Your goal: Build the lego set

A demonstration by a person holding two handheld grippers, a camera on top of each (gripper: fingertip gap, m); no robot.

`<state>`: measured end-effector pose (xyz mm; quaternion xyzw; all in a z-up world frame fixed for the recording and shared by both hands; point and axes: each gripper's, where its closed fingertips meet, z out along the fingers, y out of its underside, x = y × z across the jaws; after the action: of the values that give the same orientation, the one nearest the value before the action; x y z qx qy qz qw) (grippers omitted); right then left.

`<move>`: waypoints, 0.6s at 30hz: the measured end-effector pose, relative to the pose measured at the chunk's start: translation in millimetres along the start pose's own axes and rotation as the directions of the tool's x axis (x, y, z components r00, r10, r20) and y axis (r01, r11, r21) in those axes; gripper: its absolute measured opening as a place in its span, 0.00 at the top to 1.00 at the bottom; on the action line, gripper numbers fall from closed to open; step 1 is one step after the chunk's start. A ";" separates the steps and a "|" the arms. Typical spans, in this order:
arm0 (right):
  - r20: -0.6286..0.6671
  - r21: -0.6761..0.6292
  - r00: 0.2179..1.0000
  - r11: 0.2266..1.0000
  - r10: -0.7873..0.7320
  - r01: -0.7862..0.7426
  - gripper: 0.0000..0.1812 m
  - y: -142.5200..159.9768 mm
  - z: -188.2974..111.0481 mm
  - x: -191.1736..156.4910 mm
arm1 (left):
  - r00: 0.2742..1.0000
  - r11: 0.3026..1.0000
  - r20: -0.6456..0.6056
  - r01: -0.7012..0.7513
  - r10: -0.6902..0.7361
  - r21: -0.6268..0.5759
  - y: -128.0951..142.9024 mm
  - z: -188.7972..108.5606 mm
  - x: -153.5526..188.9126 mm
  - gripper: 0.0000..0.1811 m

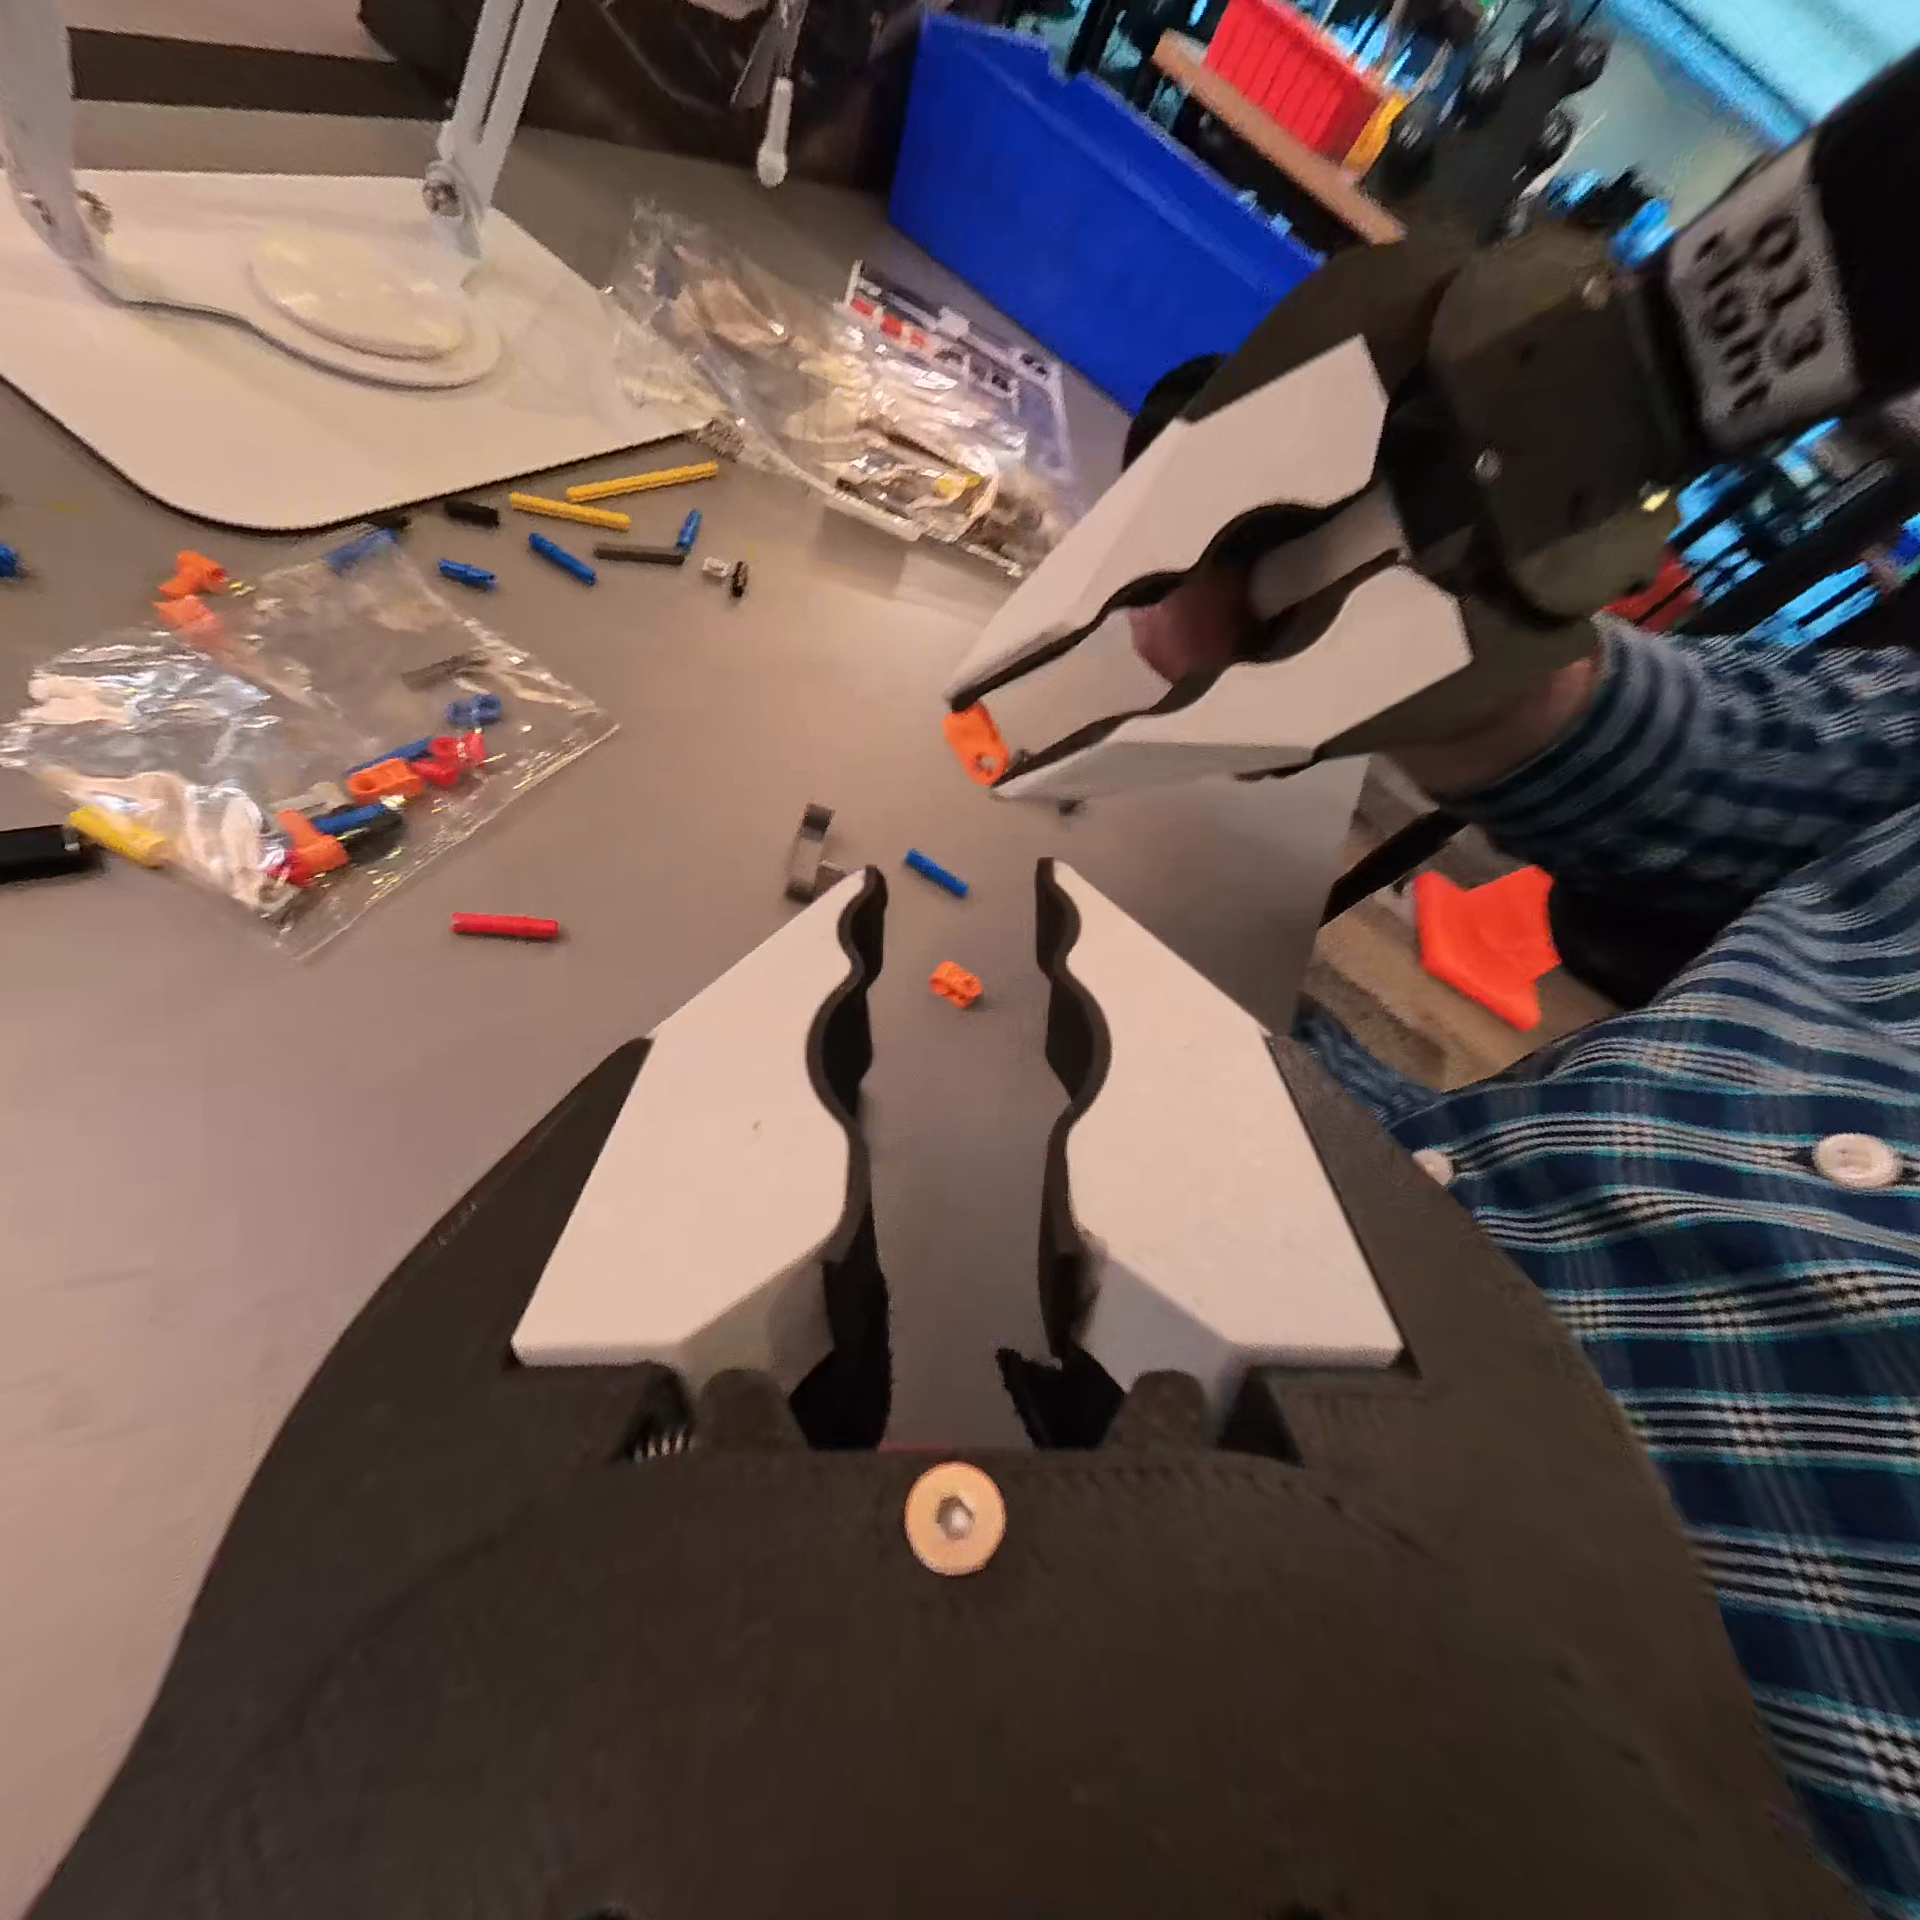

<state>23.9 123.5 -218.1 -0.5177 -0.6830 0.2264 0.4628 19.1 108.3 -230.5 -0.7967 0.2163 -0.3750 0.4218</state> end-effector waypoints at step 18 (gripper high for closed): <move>0.021 -0.022 0.942 0.941 -0.336 0.336 0.93 -13.3 -1.0 -34.7 | 0.965 0.989 -0.221 0.149 -0.144 0.006 -0.3 2.2 27.9 0.92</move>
<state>19.4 86.7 -220.9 -0.3975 -0.7681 0.1398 0.4821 38.3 91.2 -219.5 -0.7593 0.1977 -0.4934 0.3754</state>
